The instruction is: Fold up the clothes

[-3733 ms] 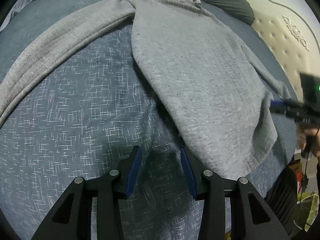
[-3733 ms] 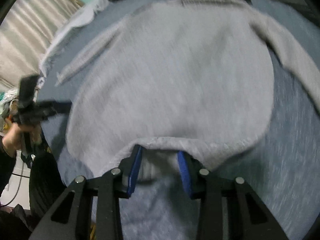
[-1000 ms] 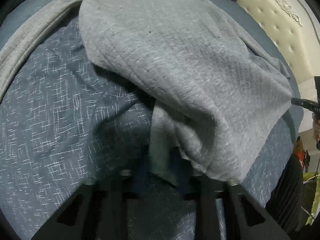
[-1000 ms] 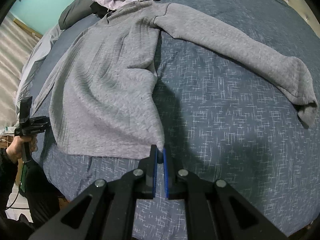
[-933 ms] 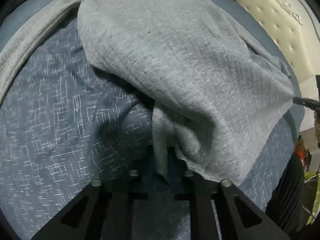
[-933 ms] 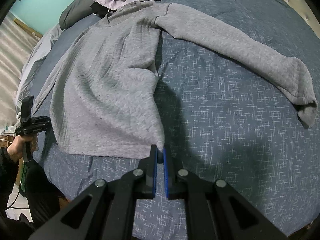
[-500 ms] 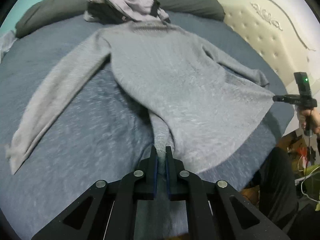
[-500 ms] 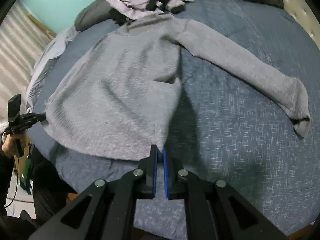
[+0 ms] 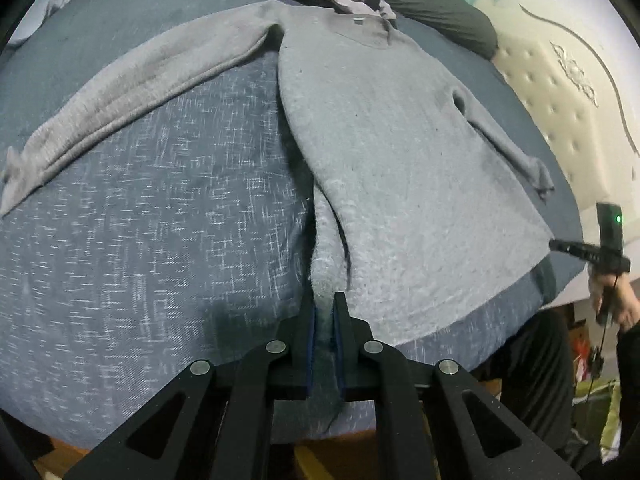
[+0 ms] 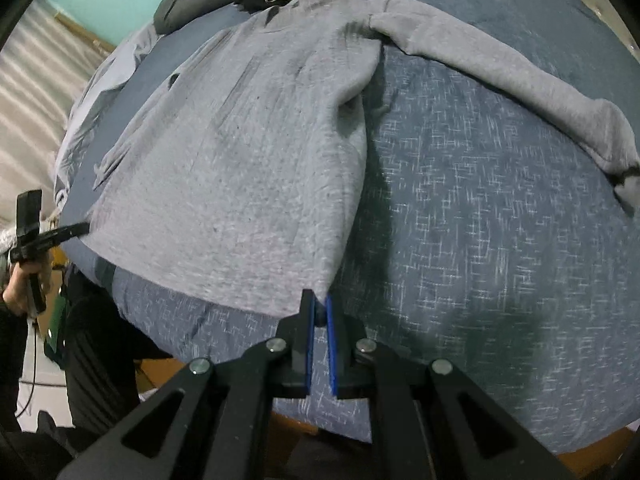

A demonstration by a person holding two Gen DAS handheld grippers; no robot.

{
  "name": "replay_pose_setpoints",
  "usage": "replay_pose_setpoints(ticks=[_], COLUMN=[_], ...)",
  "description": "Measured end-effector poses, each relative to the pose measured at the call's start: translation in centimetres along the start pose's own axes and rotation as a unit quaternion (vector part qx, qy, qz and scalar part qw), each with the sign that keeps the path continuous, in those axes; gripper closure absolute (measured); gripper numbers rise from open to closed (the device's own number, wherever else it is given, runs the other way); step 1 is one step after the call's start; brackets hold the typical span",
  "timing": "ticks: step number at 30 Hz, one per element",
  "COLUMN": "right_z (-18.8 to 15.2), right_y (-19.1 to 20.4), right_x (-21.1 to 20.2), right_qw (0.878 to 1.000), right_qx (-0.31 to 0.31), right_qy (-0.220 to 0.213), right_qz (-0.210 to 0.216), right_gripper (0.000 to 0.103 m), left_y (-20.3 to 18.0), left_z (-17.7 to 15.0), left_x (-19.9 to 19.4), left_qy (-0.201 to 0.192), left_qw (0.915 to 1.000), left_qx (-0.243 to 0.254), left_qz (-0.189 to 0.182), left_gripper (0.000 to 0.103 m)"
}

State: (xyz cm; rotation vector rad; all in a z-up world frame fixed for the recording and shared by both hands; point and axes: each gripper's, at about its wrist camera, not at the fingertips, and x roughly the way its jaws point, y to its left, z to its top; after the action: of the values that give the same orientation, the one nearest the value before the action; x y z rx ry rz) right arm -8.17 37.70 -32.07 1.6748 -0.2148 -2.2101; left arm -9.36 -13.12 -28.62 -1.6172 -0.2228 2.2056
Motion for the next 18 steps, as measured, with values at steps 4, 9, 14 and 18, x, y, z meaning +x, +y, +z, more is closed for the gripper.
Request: replay_pose_setpoints(ticks=[4, 9, 14, 18], right_z=[-0.1, -0.8, -1.9, -2.7], right_y=[-0.6, -0.1, 0.5, 1.8], right_x=[0.1, -0.4, 0.7, 2.7], right_qw=[1.0, 0.999, 0.991, 0.981], right_qx=[0.009, -0.024, -0.093, -0.144], right_qy=[-0.016, -0.016, 0.028, 0.069], right_qz=[0.007, -0.013, -0.087, -0.112], right_gripper=[0.095, 0.079, 0.069, 0.068], left_y=[0.1, 0.6, 1.1, 1.2], left_z=[-0.1, -0.5, -1.0, -1.3], left_x=[0.3, -0.2, -0.7, -0.7], left_qy=[0.0, -0.002, 0.004, 0.008], left_qw=[1.0, 1.0, 0.9996, 0.9994], left_qx=[-0.002, 0.001, 0.01, 0.016], left_qz=[0.004, 0.009, 0.027, 0.031], left_gripper=[0.093, 0.08, 0.08, 0.08])
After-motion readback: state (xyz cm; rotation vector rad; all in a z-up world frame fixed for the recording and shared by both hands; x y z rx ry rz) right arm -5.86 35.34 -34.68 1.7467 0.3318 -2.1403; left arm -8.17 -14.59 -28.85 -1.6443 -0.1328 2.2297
